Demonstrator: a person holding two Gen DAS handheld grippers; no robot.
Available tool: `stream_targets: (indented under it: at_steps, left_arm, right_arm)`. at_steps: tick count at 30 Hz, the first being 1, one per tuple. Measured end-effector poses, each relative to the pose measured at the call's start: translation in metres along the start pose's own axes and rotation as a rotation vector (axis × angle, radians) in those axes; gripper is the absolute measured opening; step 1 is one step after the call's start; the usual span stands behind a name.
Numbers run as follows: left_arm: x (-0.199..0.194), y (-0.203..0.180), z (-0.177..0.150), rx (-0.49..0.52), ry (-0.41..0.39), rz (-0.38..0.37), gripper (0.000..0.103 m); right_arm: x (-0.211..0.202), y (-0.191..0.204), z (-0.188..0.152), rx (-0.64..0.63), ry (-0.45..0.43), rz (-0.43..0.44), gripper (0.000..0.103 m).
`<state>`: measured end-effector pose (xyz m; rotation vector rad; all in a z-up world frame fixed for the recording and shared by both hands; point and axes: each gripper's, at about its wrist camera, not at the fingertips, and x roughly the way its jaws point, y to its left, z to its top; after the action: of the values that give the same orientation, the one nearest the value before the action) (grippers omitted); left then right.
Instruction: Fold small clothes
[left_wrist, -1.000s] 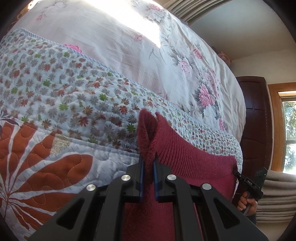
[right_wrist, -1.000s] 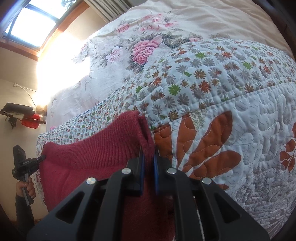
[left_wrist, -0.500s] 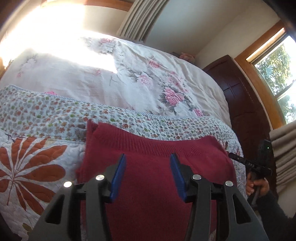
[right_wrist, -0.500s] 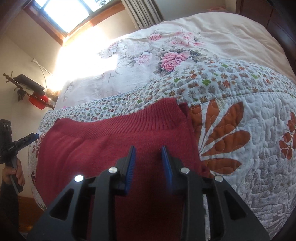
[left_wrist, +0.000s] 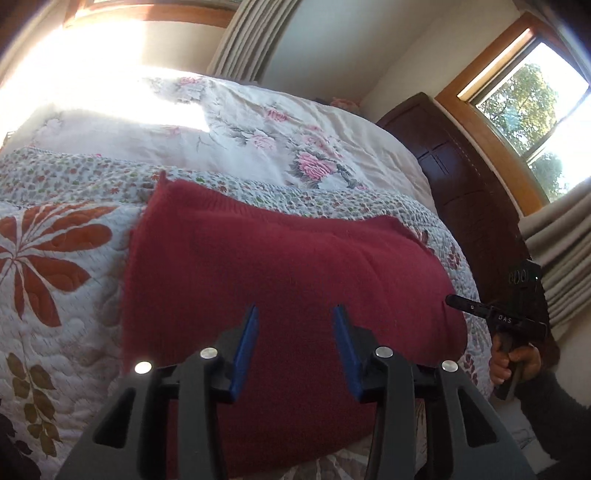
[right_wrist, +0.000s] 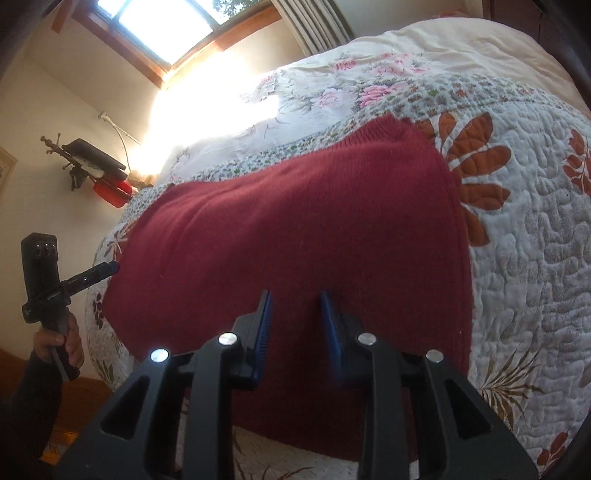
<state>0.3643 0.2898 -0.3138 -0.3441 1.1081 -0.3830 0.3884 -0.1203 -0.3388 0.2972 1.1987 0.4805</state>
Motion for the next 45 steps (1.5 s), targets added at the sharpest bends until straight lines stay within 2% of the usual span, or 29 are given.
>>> stream_targets:
  at_steps: [2, 3, 5, 6, 9, 12, 14, 16, 18, 20, 22, 23, 24, 25, 27, 29, 30, 32, 34, 39, 45]
  left_arm:
    - [0.019, 0.018, -0.019, -0.008, 0.025, 0.053, 0.039]
    - [0.019, 0.027, -0.024, -0.037, 0.012, 0.044, 0.034]
    - [0.008, 0.029, -0.021, -0.103, -0.004, 0.036, 0.03]
    - [-0.004, 0.023, -0.02, -0.118, -0.03, 0.019, 0.031]
    - [-0.035, -0.007, -0.031, -0.08, -0.107, -0.033, 0.036]
    - [-0.022, -0.025, -0.055, -0.042, -0.062, 0.003, 0.037]
    - [0.003, -0.013, -0.07, -0.072, 0.001, 0.066, 0.037]
    - [0.014, 0.0, -0.078, -0.084, -0.003, 0.068, 0.037]
    - [0.008, 0.0, -0.074, -0.105, 0.004, 0.048, 0.035]
    - [-0.01, 0.003, -0.068, -0.147, 0.015, -0.002, 0.043]
    - [-0.034, 0.016, -0.062, -0.192, 0.009, -0.031, 0.068]
    - [-0.046, 0.025, -0.058, -0.213, 0.004, -0.037, 0.074]
    - [-0.056, 0.038, -0.05, -0.238, 0.001, -0.031, 0.082]
    - [-0.064, 0.052, -0.042, -0.271, 0.004, -0.016, 0.085]
    - [-0.07, 0.083, -0.02, -0.354, 0.042, 0.004, 0.086]
    - [-0.063, 0.11, 0.003, -0.431, 0.121, 0.0, 0.089]
    - [-0.057, 0.122, 0.013, -0.469, 0.157, -0.026, 0.089]
    - [-0.043, 0.142, 0.03, -0.529, 0.206, -0.125, 0.09]
    - [-0.03, 0.153, 0.043, -0.555, 0.232, -0.174, 0.09]
    - [-0.004, 0.166, 0.055, -0.557, 0.283, -0.274, 0.091]
    - [0.008, 0.184, 0.045, -0.583, 0.297, -0.336, 0.091]
  right_arm:
    - [0.006, -0.013, -0.007, 0.017, -0.019, 0.007, 0.019]
    - [0.003, -0.016, -0.006, 0.032, -0.02, 0.011, 0.013]
    - [-0.016, -0.013, -0.004, 0.032, -0.038, 0.006, 0.018]
    - [-0.029, -0.01, -0.006, 0.018, -0.06, 0.009, 0.026]
    - [-0.056, -0.008, -0.023, -0.012, -0.074, 0.027, 0.027]
    - [-0.04, -0.022, -0.048, 0.004, 0.021, 0.035, 0.028]
    - [-0.019, -0.034, -0.061, 0.02, 0.063, -0.001, 0.023]
    - [-0.011, -0.045, -0.064, 0.048, 0.07, -0.019, 0.017]
    - [-0.022, -0.044, -0.061, 0.07, 0.049, -0.049, 0.019]
    - [-0.045, -0.03, -0.061, 0.047, 0.006, -0.097, 0.023]
    - [-0.067, -0.006, -0.065, 0.02, -0.02, -0.143, 0.034]
    - [-0.074, 0.011, -0.067, -0.002, -0.021, -0.145, 0.035]
    - [-0.079, 0.034, -0.071, -0.045, -0.02, -0.151, 0.04]
    - [-0.079, 0.059, -0.075, -0.107, -0.019, -0.172, 0.047]
    - [-0.068, 0.118, -0.091, -0.263, -0.004, -0.226, 0.061]
    - [-0.043, 0.178, -0.104, -0.45, 0.015, -0.284, 0.066]
    - [-0.029, 0.21, -0.114, -0.553, 0.018, -0.312, 0.067]
    - [0.003, 0.265, -0.135, -0.762, 0.018, -0.377, 0.069]
    - [0.038, 0.309, -0.151, -0.948, 0.001, -0.453, 0.07]
    - [0.121, 0.363, -0.163, -1.262, -0.007, -0.628, 0.071]
    - [0.182, 0.374, -0.157, -1.431, -0.011, -0.766, 0.072]
